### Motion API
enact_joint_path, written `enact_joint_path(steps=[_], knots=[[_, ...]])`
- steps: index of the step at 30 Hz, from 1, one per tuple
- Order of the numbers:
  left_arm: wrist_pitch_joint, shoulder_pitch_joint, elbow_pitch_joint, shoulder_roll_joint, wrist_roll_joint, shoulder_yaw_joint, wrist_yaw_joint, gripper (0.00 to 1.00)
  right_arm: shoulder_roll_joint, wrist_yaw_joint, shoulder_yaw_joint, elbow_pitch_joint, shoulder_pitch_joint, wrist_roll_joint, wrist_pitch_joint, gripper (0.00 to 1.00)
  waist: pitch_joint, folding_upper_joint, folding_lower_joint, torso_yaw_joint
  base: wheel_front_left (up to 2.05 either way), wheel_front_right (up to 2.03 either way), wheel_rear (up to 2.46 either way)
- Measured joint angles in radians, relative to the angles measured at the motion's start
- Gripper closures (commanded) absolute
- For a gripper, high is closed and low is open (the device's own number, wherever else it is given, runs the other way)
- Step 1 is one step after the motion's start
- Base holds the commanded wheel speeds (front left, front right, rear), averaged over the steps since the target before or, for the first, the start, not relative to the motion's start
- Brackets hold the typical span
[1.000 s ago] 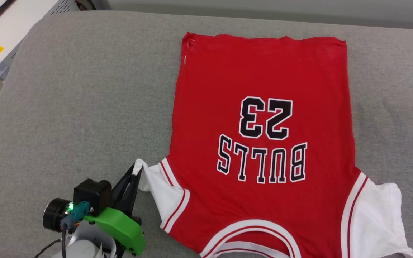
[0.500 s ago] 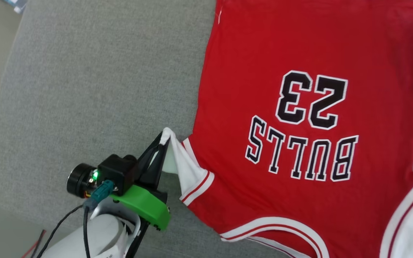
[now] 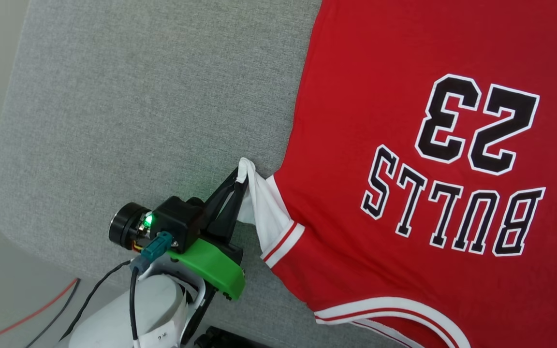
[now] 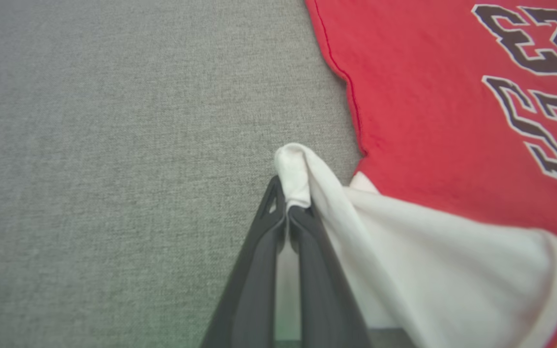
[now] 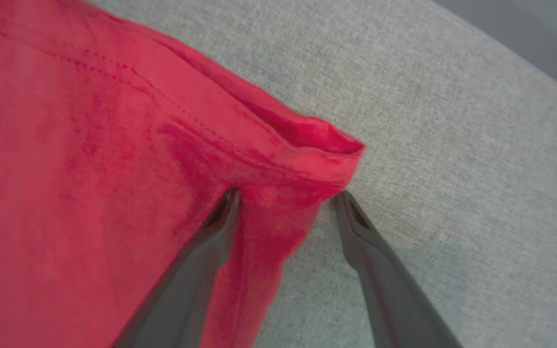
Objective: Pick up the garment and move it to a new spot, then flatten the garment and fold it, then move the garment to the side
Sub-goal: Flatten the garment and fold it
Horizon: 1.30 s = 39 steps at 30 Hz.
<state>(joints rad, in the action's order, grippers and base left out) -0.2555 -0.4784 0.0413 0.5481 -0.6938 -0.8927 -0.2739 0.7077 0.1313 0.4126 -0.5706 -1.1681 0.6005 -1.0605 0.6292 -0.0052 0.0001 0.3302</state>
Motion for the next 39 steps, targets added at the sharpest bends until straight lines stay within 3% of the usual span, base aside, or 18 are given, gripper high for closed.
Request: enact_joint_path(steps=[1, 12, 21, 28, 35, 39], knots=[[0.0, -0.001, -0.004, -0.003, 0.002, 0.001, 0.005, 1.0, 0.009, 0.0, 0.004, 0.007, 0.0, 0.004, 0.0, 1.0, 0.001, 0.0, 0.0, 0.003, 0.0, 0.0, 0.0], [-0.001, 0.015, -0.057, -0.008, 0.015, 0.03, 0.016, 1.0, 0.006, 0.0, 0.022, 0.012, 0.041, 0.055, 0.146, 1.0, -0.071, 0.0, 0.0001, -0.021, 0.0, 0.0, 0.0], [0.0, 0.14, -0.065, 0.015, -0.001, 0.055, 0.004, 1.0, 0.156, 0.0, 0.128, 0.163, 0.218, 0.197, 0.25, 1.0, -0.215, 0.0, 0.0001, -0.056, 0.0, 0.0, 0.0], [0.0, 0.213, -0.063, 0.036, -0.031, 0.063, -0.013, 1.0, 0.265, 0.0, 0.204, 0.32, 0.411, 0.274, 0.27, 1.0, -0.318, 0.0001, 0.0, -0.11, 0.0, 0.0, 0.0], [0.0, 0.254, -0.064, 0.05, -0.046, 0.072, -0.027, 1.0, 0.34, 0.0, 0.214, 0.441, 0.605, 0.315, 0.275, 1.0, -0.394, 0.0, -0.0001, -0.18, 0.0, 0.0, 0.0], [0.0, 0.279, -0.063, 0.059, -0.053, 0.084, -0.038, 1.0, 0.35, 0.0, 0.179, 0.481, 0.739, 0.338, 0.296, 1.0, -0.435, 0.0, -0.0001, -0.225, 0.0, 0.0, 0.0]])
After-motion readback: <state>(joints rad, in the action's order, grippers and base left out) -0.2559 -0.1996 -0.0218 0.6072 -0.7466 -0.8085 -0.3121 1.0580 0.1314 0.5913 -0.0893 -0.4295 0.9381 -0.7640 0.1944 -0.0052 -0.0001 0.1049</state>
